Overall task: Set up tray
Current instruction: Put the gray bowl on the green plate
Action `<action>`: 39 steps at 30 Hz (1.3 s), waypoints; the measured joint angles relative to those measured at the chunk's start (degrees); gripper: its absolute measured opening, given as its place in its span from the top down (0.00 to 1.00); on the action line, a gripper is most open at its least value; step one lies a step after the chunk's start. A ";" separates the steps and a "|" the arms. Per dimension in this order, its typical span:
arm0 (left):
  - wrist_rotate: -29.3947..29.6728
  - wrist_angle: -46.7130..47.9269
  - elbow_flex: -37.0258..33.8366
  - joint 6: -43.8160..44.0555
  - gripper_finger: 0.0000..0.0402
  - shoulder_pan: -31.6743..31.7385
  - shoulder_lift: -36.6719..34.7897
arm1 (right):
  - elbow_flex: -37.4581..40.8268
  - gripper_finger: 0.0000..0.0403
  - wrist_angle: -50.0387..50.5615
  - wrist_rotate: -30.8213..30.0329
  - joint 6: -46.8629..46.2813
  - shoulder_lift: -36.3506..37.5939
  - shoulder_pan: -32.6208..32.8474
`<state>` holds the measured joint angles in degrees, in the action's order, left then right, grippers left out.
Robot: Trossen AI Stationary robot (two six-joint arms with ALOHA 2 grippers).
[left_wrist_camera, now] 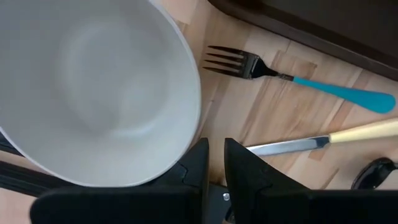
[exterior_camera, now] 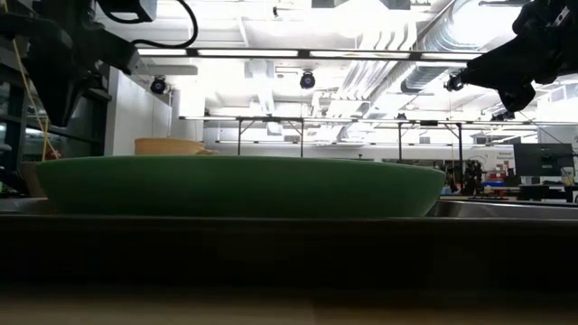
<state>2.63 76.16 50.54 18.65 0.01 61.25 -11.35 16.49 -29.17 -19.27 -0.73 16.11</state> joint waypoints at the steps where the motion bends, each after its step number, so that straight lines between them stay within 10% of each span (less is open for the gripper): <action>1: -0.14 -0.05 0.00 -0.23 0.80 0.00 0.02 | 0.00 0.74 0.00 0.00 0.00 0.00 -0.01; 23: 0.57 -0.82 0.00 -4.18 0.43 0.00 0.02 | 0.00 0.74 0.00 0.02 0.00 0.00 0.01; 39: 5.09 -6.94 -9.51 -5.32 0.42 0.00 -1.02 | 0.00 0.74 0.00 -0.17 0.00 -0.01 0.01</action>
<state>7.71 69.21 41.03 13.33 0.01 60.24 -11.35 16.49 -29.34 -19.27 -0.74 16.12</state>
